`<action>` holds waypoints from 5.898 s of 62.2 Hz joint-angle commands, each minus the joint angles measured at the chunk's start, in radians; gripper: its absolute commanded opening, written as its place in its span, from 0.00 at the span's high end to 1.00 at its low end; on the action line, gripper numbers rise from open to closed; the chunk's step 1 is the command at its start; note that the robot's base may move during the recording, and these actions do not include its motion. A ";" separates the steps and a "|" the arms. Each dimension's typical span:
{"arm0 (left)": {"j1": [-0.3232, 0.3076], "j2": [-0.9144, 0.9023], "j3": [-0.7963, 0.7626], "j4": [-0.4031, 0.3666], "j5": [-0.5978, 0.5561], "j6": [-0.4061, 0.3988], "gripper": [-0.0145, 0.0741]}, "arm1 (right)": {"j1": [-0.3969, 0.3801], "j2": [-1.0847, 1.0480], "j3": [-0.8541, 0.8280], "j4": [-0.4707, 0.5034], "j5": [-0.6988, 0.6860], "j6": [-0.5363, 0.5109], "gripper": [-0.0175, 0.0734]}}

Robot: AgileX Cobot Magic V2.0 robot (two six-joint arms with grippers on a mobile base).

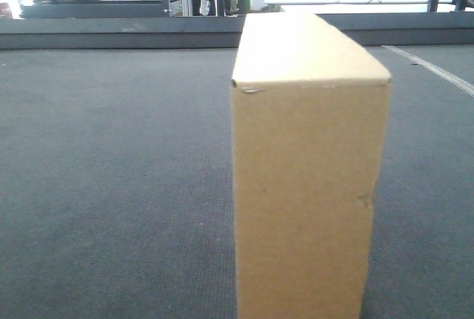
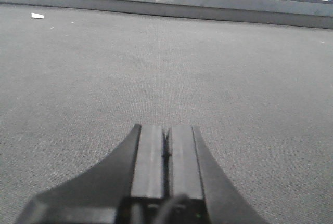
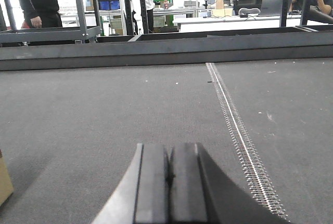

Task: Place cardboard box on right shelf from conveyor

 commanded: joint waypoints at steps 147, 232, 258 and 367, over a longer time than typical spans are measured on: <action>-0.009 -0.006 -0.003 -0.003 -0.081 -0.001 0.97 | 0.647 1.348 -1.560 -0.277 1.278 0.739 0.14; -0.009 -0.006 -0.003 -0.003 -0.081 -0.001 0.97 | 0.839 1.582 -1.654 -0.331 1.312 0.835 0.14; -0.009 -0.006 -0.003 -0.003 -0.081 -0.001 0.97 | 0.840 1.583 -1.650 -0.314 1.311 0.835 0.14; -0.009 -0.006 -0.003 -0.003 -0.081 -0.001 0.97 | 0.858 1.589 -1.556 -0.180 1.354 0.841 0.14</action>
